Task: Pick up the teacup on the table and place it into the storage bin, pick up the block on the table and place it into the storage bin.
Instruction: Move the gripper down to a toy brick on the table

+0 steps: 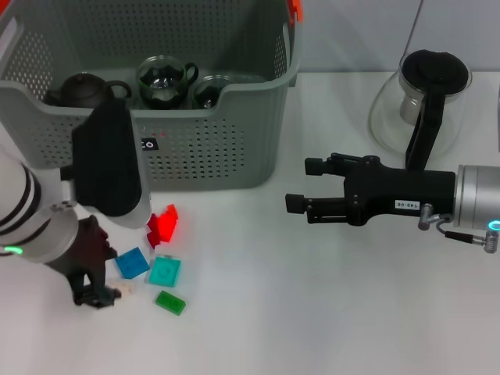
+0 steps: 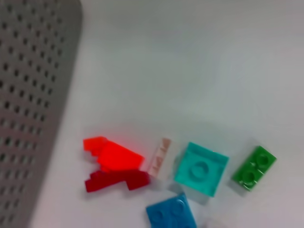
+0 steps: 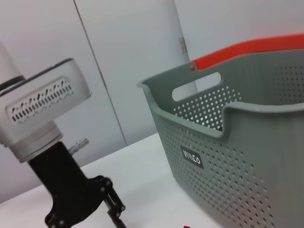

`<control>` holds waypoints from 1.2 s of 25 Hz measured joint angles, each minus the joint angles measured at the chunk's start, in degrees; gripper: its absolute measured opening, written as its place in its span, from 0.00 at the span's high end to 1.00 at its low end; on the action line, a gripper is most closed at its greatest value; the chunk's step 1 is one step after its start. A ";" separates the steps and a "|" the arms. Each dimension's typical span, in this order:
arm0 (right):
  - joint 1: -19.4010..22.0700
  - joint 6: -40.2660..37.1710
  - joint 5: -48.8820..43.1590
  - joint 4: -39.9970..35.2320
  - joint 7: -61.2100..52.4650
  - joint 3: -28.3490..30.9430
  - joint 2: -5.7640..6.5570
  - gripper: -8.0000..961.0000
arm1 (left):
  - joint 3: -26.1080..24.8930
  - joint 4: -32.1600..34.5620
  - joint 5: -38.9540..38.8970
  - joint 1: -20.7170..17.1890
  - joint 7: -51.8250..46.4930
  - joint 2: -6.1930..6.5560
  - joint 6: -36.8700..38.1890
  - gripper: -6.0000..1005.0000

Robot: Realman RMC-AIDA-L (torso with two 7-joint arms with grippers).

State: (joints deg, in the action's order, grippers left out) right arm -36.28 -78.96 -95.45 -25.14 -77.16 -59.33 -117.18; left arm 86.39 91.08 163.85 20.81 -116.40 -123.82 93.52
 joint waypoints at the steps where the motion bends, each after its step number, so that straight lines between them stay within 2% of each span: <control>1: -0.06 0.03 0.00 0.00 0.00 0.00 0.00 0.05 | -0.01 -0.33 0.02 -0.04 0.15 0.00 0.06 0.62; 9: -0.27 0.04 -0.06 0.00 0.00 0.00 0.02 0.05 | -0.08 -3.91 0.07 0.21 0.87 -0.01 -0.80 0.41; 19: -0.30 -0.05 -0.02 0.00 0.00 0.00 0.02 0.05 | -0.09 -6.79 -0.01 1.74 0.51 0.40 -1.18 0.42; 30: -0.31 -0.05 0.01 0.00 0.00 0.00 0.04 0.05 | 0.51 -5.17 -0.04 1.91 1.15 0.22 2.87 0.43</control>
State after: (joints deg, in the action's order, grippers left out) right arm -36.59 -79.02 -95.44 -25.14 -77.17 -59.33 -117.13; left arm 86.91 85.91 163.81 22.72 -115.25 -123.60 96.39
